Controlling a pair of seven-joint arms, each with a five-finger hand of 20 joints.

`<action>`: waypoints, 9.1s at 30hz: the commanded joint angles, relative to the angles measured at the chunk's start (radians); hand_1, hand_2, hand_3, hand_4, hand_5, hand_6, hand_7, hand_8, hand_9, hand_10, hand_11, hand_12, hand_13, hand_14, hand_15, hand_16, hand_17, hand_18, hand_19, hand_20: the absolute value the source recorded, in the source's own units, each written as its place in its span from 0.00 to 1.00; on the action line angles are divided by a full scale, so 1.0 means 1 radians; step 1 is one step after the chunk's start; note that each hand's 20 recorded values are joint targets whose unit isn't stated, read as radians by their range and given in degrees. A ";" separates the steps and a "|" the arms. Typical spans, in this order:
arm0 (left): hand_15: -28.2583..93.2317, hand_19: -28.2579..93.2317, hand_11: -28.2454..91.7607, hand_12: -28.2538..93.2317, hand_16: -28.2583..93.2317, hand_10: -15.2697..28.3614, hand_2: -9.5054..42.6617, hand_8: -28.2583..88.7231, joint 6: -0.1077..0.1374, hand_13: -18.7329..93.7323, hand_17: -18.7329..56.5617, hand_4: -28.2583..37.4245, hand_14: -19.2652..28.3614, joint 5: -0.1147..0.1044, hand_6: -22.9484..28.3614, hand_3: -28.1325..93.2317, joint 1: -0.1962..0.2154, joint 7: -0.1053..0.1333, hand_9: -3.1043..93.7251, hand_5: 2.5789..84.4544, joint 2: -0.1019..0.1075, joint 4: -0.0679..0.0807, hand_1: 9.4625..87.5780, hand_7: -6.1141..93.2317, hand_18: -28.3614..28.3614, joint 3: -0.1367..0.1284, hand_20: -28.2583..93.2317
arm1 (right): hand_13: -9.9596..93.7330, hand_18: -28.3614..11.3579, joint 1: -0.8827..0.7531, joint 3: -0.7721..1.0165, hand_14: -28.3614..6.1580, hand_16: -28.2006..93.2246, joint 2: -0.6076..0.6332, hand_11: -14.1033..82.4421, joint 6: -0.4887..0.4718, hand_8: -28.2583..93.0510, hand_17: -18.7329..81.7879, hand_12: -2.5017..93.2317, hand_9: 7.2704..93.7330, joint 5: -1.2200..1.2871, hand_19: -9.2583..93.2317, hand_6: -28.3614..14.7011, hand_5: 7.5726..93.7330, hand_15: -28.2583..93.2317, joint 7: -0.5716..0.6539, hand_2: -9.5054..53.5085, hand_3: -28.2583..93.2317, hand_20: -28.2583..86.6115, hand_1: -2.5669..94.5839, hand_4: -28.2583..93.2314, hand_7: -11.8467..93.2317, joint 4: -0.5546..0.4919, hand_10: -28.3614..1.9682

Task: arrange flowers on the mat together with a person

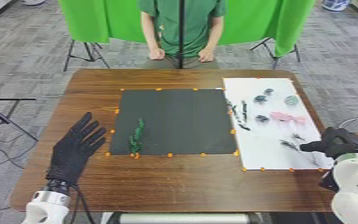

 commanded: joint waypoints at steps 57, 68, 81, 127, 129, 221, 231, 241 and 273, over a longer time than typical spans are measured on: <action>0.40 0.58 0.37 0.36 0.25 0.60 0.17 0.16 -0.003 0.37 0.12 0.01 0.69 0.002 0.49 0.81 0.030 0.000 0.28 0.32 0.002 0.000 0.21 0.22 0.87 -0.001 0.29 | 0.93 0.22 0.188 -0.233 0.57 0.45 0.021 0.92 0.539 0.41 0.61 0.52 0.90 0.067 0.94 0.61 0.84 0.95 -0.281 0.00 0.94 0.49 0.43 0.11 0.69 -0.015 0.61; 0.41 0.58 0.37 0.36 0.24 0.61 0.15 0.16 0.001 0.38 0.13 0.02 0.69 0.006 0.49 0.81 0.053 0.003 0.29 0.32 0.003 -0.009 0.22 0.23 0.87 0.002 0.29 | 0.94 0.23 0.567 -0.625 0.59 0.45 -0.131 0.92 0.167 0.41 0.61 0.53 0.90 0.219 0.94 0.62 0.84 0.95 -0.310 0.00 0.93 0.48 0.43 0.11 0.69 0.130 0.63; 0.46 0.59 0.41 0.35 0.23 0.62 0.15 0.15 -0.011 0.38 0.13 0.01 0.70 0.006 0.47 0.81 0.039 0.011 0.29 0.33 0.009 -0.004 0.21 0.26 0.88 0.017 0.29 | 0.94 0.23 0.701 -0.899 0.61 0.45 -0.255 0.91 0.058 0.41 0.62 0.52 0.90 0.019 0.95 0.62 0.84 0.94 -0.252 0.00 0.93 0.47 0.43 0.11 0.68 0.331 0.63; 0.51 0.61 0.45 0.32 0.19 0.62 0.16 0.14 -0.045 0.38 0.12 0.00 0.71 0.003 0.47 0.82 -0.036 -0.059 0.29 0.33 0.029 0.033 0.21 0.27 0.88 0.043 0.28 | 1.00 0.23 0.624 -0.883 0.74 0.39 -0.429 0.81 0.204 0.19 0.73 0.48 1.00 0.110 1.00 0.70 1.00 0.93 -0.086 0.30 0.84 0.39 0.27 0.07 0.55 0.371 0.71; 0.50 0.61 0.45 0.32 0.19 0.62 0.16 0.14 -0.045 0.38 0.12 0.00 0.71 0.003 0.47 0.82 -0.033 -0.057 0.29 0.33 0.029 0.032 0.21 0.27 0.88 0.041 0.28 | 1.00 0.23 0.622 -0.883 0.75 0.39 -0.430 0.81 0.205 0.19 0.74 0.48 1.00 0.124 1.00 0.70 1.00 0.93 -0.084 0.31 0.84 0.39 0.27 0.07 0.54 0.365 0.71; 0.40 0.58 0.36 0.36 0.25 0.61 0.17 0.17 -0.011 0.38 0.13 0.02 0.69 -0.021 0.48 0.81 -0.015 0.033 0.29 0.34 -0.013 0.010 0.21 0.22 0.88 0.013 0.29 | 0.48 0.13 -0.067 0.118 0.37 0.39 -0.212 0.34 0.373 0.16 0.30 0.26 0.45 1.336 0.58 0.49 0.45 0.50 -0.614 0.29 0.92 0.48 0.19 0.04 0.28 -0.082 0.39; 0.39 0.58 0.36 0.36 0.25 0.61 0.17 0.17 -0.023 0.38 0.13 0.02 0.69 -0.015 0.48 0.81 -0.030 0.037 0.30 0.34 -0.020 0.017 0.20 0.22 0.88 0.025 0.29 | 0.48 0.13 -0.022 0.081 0.37 0.39 -0.222 0.35 0.375 0.16 0.30 0.26 0.46 1.335 0.58 0.49 0.45 0.50 -0.649 0.30 0.91 0.48 0.17 0.03 0.28 -0.048 0.38; 0.39 0.58 0.36 0.36 0.25 0.61 0.18 0.17 -0.010 0.38 0.13 0.02 0.69 -0.026 0.48 0.81 0.004 0.035 0.30 0.34 -0.024 0.010 0.20 0.21 0.88 0.027 0.29 | 0.49 0.13 -0.018 0.063 0.37 0.39 -0.224 0.35 0.372 0.16 0.30 0.26 0.46 1.324 0.58 0.49 0.46 0.50 -0.610 0.30 0.91 0.48 0.17 0.03 0.28 -0.044 0.37; 0.39 0.58 0.36 0.36 0.25 0.60 0.18 0.17 -0.026 0.38 0.13 0.01 0.69 -0.025 0.48 0.81 -0.004 0.013 0.30 0.34 -0.014 0.021 0.20 0.21 0.88 0.024 0.29 | 0.52 0.13 -0.013 0.065 0.37 0.39 -0.194 0.35 0.336 0.16 0.30 0.26 0.47 1.283 0.58 0.49 0.46 0.52 -0.626 0.28 0.91 0.48 0.19 0.04 0.29 -0.038 0.39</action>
